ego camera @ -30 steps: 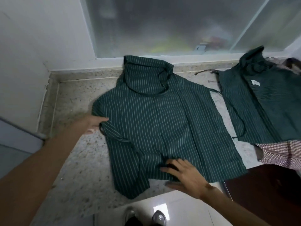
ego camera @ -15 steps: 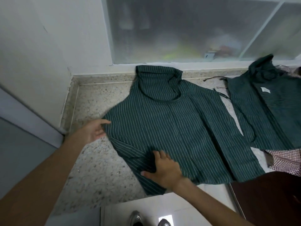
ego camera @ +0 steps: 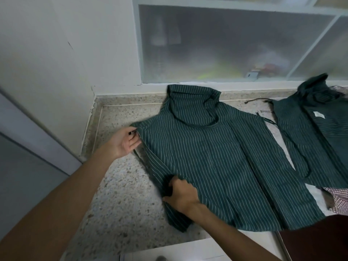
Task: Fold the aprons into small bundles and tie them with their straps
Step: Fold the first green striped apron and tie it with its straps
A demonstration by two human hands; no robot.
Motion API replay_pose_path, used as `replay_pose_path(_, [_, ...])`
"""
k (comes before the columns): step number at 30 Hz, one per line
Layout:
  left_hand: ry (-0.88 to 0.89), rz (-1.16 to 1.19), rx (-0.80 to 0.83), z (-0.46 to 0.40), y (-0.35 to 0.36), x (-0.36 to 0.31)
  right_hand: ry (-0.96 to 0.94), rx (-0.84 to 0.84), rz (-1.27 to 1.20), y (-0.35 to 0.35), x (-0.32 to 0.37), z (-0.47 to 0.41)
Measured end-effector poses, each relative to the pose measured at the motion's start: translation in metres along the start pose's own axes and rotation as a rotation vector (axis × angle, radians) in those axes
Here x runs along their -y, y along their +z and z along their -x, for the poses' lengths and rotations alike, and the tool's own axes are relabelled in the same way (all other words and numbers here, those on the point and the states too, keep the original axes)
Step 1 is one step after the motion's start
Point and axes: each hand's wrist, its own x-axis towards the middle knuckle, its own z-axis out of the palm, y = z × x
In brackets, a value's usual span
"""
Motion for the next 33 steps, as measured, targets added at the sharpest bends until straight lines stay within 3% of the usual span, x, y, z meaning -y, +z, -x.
replay_pose_path(4, [0.026,-0.037,-0.033,-0.001,0.000,-0.008,0.011,-0.144,-0.109,-0.012,-0.012,-0.002])
replay_pose_path(9, [0.022,-0.113,-0.062,-0.002,0.001,-0.003,0.085,0.012,0.140,-0.001,-0.011,-0.007])
replay_pose_path(17, [0.037,-0.391,-0.138,-0.017,-0.009,0.004,0.196,0.102,0.171,0.000,-0.024,-0.007])
replay_pose_path(20, [0.044,-0.427,-0.187,-0.023,-0.014,0.007,0.142,0.142,0.205,-0.015,-0.026,-0.001])
replay_pose_path(22, [0.039,-0.378,-0.208,-0.025,-0.016,0.007,0.100,0.208,0.111,-0.034,-0.029,0.006])
replay_pose_path(27, [0.091,-0.411,-0.283,-0.015,-0.013,-0.013,-0.254,0.299,-0.574,-0.076,0.001,0.027])
replay_pose_path(30, [0.161,-0.404,-0.299,-0.003,-0.010,-0.041,-0.358,0.351,-0.681,-0.081,0.047,0.027])
replay_pose_path(33, [0.226,-0.472,-0.292,0.006,-0.009,-0.073,-0.341,0.435,-0.760,-0.082,0.070,0.020])
